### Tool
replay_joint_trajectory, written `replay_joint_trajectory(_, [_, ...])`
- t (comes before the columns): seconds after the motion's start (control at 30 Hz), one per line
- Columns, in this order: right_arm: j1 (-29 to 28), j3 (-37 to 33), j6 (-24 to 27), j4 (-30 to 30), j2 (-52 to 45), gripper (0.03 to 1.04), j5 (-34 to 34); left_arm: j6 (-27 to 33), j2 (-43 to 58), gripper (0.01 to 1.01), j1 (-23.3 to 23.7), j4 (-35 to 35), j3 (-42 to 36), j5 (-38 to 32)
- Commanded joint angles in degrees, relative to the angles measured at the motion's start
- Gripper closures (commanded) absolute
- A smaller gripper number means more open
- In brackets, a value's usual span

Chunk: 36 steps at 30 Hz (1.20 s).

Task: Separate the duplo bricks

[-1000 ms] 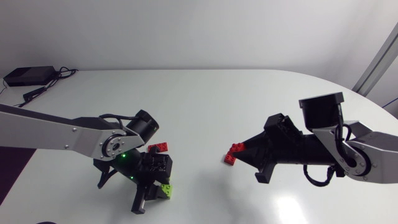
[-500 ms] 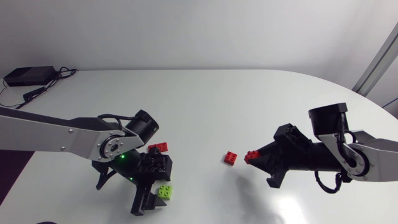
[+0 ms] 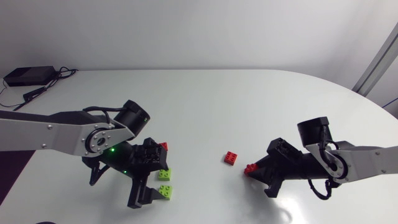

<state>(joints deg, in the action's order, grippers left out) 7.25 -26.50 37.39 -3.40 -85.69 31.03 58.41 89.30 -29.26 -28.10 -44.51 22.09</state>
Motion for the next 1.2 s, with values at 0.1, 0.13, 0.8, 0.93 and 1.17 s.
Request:
replay_joint_trajectory(0.1, [2.0,1.8,0.1,-4.9,-2.2,0.75,-0.7,-0.8,-0.8,0.056,1.0,-0.6,0.3,0.4])
replay_joint_trajectory(0.13, [2.2,1.7,-0.1,-5.6,-2.9,0.75,-0.7,-0.8,-0.8,0.056,1.0,-0.6,0.3,0.4])
replay_joint_trajectory(0.8, [2.6,4.4,3.5,-12.7,-9.8,0.07,-1.6,-1.7,1.3,0.056,-0.1,-0.3,-0.5,0.4])
replay_joint_trajectory(0.93, [1.4,4.4,4.4,-11.8,-9.8,0.07,-1.5,-2.2,2.3,0.056,-0.4,0.7,-0.6,0.4])
replay_joint_trajectory(1.17, [0.1,2.9,4.3,-2.5,4.0,0.07,-0.4,-2.3,3.1,0.054,-0.1,2.2,-0.4,-0.1])
